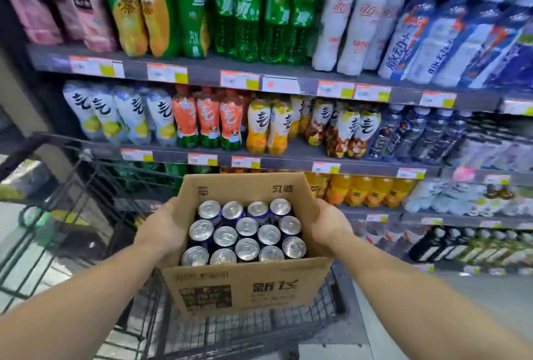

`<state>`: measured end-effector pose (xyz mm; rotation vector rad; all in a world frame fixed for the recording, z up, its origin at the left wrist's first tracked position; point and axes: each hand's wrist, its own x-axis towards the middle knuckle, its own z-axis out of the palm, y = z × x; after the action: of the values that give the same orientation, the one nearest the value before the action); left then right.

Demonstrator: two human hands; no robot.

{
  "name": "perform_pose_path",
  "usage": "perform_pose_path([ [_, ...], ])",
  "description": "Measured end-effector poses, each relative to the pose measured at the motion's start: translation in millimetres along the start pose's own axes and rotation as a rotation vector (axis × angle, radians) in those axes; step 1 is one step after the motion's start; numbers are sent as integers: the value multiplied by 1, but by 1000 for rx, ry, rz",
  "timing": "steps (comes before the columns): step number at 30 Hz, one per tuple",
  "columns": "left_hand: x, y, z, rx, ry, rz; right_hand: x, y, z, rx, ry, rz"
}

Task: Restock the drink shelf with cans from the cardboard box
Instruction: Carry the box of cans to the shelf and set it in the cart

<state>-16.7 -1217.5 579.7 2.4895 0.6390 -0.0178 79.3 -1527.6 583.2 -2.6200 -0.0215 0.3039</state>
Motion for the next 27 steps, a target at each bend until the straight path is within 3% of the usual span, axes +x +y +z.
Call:
perform_pose_path([
  [9, 14, -34, 119, -115, -34, -246, 43, 72, 95, -40, -76, 102],
  [19, 41, -88, 232, 15, -128, -224, 65, 117, 181, -33, -48, 310],
  [27, 46, -89, 245, -82, -186, -224, 75, 117, 175, 10, -9, 264],
])
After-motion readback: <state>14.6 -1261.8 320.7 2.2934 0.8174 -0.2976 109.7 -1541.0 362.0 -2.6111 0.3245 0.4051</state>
